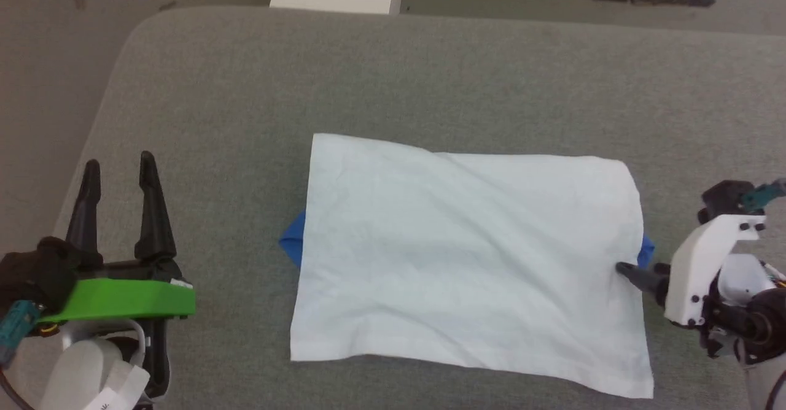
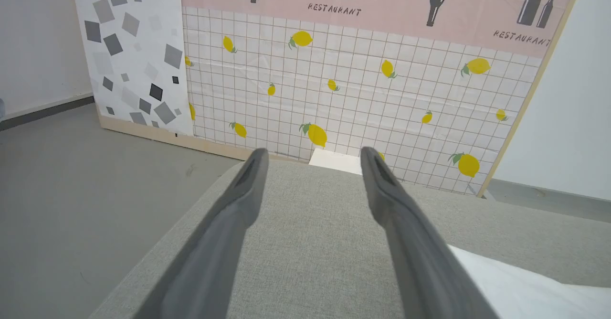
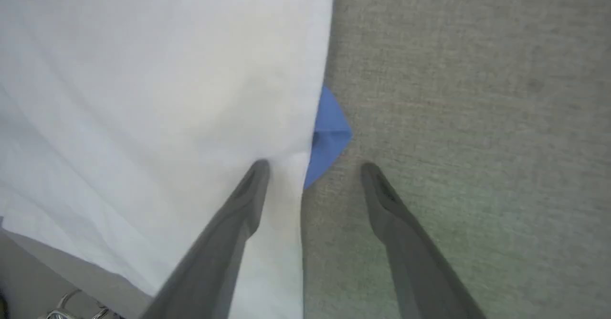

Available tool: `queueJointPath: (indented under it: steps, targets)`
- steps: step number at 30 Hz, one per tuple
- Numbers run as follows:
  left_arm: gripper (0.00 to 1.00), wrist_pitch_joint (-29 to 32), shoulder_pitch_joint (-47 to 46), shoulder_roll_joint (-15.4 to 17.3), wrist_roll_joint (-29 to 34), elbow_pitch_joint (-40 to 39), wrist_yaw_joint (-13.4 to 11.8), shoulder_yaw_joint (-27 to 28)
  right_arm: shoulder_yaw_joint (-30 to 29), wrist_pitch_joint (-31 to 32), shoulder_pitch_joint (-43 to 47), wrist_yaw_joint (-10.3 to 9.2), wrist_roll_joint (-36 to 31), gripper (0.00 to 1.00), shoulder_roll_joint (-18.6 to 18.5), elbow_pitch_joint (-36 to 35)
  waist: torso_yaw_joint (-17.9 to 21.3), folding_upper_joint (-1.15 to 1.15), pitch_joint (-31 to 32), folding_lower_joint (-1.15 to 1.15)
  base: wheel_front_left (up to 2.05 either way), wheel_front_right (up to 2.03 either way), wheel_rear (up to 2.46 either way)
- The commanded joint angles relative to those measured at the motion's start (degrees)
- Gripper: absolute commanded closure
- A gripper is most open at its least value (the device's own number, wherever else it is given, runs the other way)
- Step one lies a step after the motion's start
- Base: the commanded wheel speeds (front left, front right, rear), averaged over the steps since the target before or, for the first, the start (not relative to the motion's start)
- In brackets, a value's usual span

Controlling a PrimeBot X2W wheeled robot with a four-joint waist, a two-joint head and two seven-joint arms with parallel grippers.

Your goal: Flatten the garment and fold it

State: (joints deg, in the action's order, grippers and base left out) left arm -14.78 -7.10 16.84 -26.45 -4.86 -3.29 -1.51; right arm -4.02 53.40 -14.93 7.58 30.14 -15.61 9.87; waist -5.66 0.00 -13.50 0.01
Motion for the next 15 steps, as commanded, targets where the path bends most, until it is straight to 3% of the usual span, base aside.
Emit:
queueJointPath:
  steps: [1,10,15]
  targets:
    - [0.0,-0.21,0.64,-0.87,0.96,0.21,0.93,0.9,1.14,-0.55,-0.88,-0.09,0.66,0.0,-0.07,0.78,-1.39,0.0,-1.74,-0.01,0.0,0.0,0.0]
    - [0.0,-0.21,0.39,-5.78,4.37,3.29,6.13,4.47,11.1,-3.86,-1.26,-0.09,3.78,0.0,0.54,4.71,-2.0,0.0,-1.43,-0.01,0.0,0.0,0.0]
    - [0.0,-0.21,0.07,-7.62,5.53,4.76,7.76,5.34,15.83,-5.89,-3.33,-0.09,5.33,0.0,1.0,6.71,-1.89,0.0,-1.23,-0.01,0.0,0.0,0.0]
